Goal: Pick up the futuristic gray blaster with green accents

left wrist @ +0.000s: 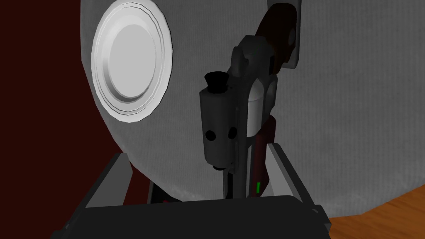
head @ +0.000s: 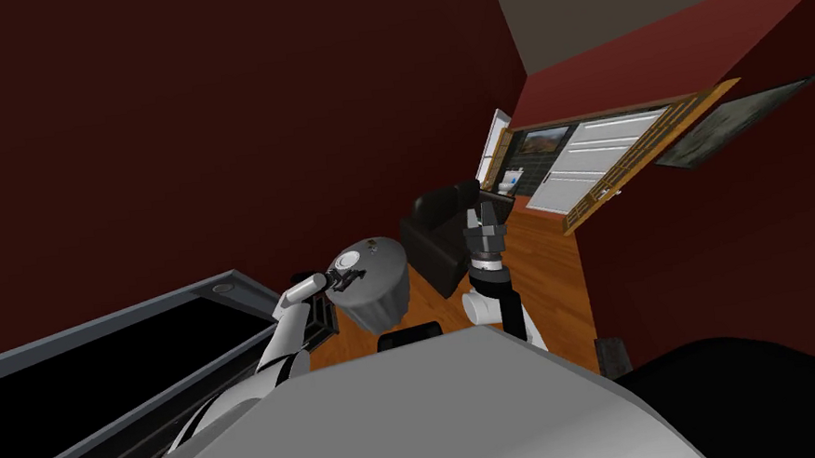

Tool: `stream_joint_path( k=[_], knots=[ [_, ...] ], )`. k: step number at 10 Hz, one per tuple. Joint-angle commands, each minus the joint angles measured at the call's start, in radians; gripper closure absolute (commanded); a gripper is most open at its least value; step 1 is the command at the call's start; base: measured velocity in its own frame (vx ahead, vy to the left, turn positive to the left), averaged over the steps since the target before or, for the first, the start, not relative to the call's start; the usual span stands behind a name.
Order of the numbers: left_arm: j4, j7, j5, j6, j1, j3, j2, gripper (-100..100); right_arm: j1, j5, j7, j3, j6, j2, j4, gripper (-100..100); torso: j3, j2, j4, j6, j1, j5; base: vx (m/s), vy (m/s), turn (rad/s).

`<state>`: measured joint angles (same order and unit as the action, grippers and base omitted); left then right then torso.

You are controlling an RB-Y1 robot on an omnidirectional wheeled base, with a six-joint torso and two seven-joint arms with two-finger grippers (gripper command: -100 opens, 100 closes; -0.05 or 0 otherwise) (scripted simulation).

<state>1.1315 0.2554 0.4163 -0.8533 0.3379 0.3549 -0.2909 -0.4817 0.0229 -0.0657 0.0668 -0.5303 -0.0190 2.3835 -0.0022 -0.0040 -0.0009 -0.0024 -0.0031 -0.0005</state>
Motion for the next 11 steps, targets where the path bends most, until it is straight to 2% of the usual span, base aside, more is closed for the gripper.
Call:
stream_joint_path(
  k=[1,3,4,5,6,7,8,9,10,11],
  knots=[
    [-0.049,-0.050,0.034,0.003,0.017,0.008,-0.008,-100,0.000,0.000,0.000,0.000,0.000,0.000,0.000,0,0.000,0.000,0.000,0.000,0.000,0.000,0.073,-0.103,0.182],
    [-0.049,-0.092,0.034,0.003,0.017,0.008,-0.008,-100,0.000,0.000,0.000,0.000,0.000,0.000,0.000,0,-0.001,-0.001,0.000,0.002,0.000,0.000,0.032,-0.028,-0.030],
    [-0.096,-0.128,0.083,0.004,0.051,0.024,-0.024,-100,0.000,0.000,0.000,0.000,0.000,0.000,0.000,0,0.000,0.001,0.000,0.002,0.003,0.000,0.063,-0.056,0.378],
    [-0.119,-0.157,0.095,0.004,0.051,0.024,-0.024,-100,0.000,0.000,0.000,0.000,0.000,0.000,0.000,0,-0.001,-0.001,0.000,0.000,0.001,0.000,0.078,-0.099,0.208],
    [-0.119,-0.188,0.095,0.004,0.051,0.024,-0.024,-100,0.000,0.000,0.000,0.000,0.000,0.000,0.000,0,-0.001,-0.002,-0.001,0.002,-0.002,0.000,0.042,-0.068,-0.028],
    [-0.119,-0.195,0.095,0.004,0.051,0.024,-0.024,-100,0.000,0.000,0.000,0.000,0.000,0.000,0.000,0,-0.001,-0.001,0.000,0.002,-0.001,0.000,0.007,-0.023,-0.034],
    [-0.166,-0.235,0.144,0.005,0.086,0.040,-0.040,-100,0.000,0.000,0.000,0.000,0.000,0.000,0.000,0,0.000,0.001,0.000,0.002,0.002,0.000,0.050,-0.066,0.355],
    [-0.189,-0.263,0.156,0.005,0.086,0.040,-0.040,-100,0.000,0.000,0.000,0.000,0.000,0.000,0.000,0,0.000,-0.001,0.000,0.000,0.000,0.000,0.064,-0.097,0.220],
    [-0.189,-0.292,0.156,0.005,0.086,0.040,-0.040,-100,0.000,0.000,0.000,0.000,0.000,0.000,0.000,0,-0.001,-0.001,-0.001,0.002,-0.001,0.000,0.033,-0.063,-0.025],
    [-0.235,-0.321,0.204,0.007,0.120,0.057,-0.057,-100,0.000,0.000,0.000,0.000,0.000,0.000,0.000,0,0.000,0.000,0.000,0.002,0.000,0.000,0.049,-0.106,0.332]
  ],
)
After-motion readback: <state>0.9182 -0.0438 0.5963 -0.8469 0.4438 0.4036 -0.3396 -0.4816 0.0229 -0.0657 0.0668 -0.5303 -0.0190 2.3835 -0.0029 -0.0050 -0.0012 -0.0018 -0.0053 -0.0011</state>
